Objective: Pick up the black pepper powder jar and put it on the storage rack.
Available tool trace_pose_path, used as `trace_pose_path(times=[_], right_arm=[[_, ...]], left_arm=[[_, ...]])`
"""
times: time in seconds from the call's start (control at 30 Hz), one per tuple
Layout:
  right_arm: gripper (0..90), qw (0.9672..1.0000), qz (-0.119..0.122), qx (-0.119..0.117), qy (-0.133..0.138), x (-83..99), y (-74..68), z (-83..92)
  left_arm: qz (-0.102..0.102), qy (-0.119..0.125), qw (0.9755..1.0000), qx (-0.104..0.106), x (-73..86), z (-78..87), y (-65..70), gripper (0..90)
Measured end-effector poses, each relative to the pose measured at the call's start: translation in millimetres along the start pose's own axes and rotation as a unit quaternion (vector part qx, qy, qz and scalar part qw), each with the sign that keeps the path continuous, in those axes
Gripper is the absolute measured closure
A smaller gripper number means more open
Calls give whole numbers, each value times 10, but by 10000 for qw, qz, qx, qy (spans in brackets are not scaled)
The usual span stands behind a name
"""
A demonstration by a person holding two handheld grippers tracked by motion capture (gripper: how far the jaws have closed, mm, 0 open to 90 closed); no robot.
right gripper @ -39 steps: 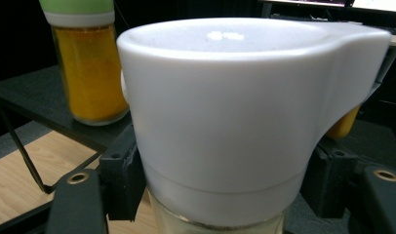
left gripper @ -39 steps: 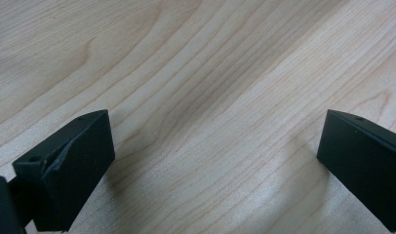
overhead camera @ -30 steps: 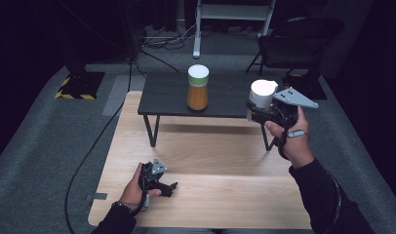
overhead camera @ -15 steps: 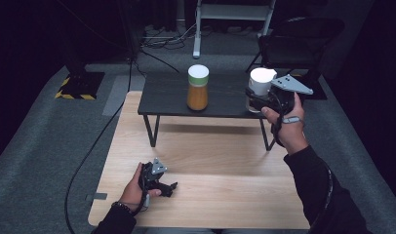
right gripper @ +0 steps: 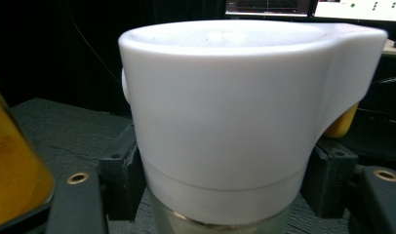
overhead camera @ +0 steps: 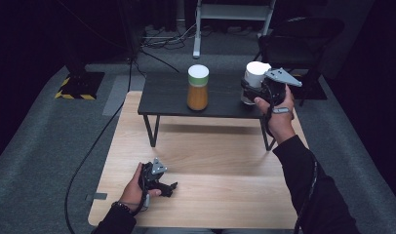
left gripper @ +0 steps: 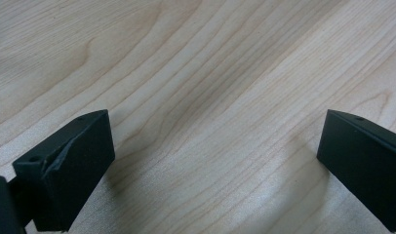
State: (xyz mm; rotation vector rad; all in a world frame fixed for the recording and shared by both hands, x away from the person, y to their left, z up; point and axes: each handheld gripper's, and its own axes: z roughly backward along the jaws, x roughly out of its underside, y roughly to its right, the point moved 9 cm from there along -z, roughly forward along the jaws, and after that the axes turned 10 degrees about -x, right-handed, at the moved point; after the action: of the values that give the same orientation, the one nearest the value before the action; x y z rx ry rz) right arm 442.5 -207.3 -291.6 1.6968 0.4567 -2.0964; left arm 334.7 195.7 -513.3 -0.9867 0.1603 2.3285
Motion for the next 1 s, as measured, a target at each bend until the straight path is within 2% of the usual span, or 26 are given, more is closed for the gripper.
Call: trace_pose_path(times=[0.2, 0.5, 0.67, 1.0], right_arm=[[303, 10000, -1, 60, -26, 83, -1, -61], [303, 10000, -26, -7, -2, 137, 4, -73], [302, 9998, -165, -4, 61, 168, 32, -54], [297, 10000, -58, 25, 23, 170, 23, -56]], left_arm=[[-6, 0, 10000, 6, -1, -1, -2, 4], [-6, 2, 10000, 6, 0, -1, -2, 4], [-6, 3, 10000, 6, 0, -1, -2, 4], [-6, 3, 10000, 6, 0, -1, -2, 4]])
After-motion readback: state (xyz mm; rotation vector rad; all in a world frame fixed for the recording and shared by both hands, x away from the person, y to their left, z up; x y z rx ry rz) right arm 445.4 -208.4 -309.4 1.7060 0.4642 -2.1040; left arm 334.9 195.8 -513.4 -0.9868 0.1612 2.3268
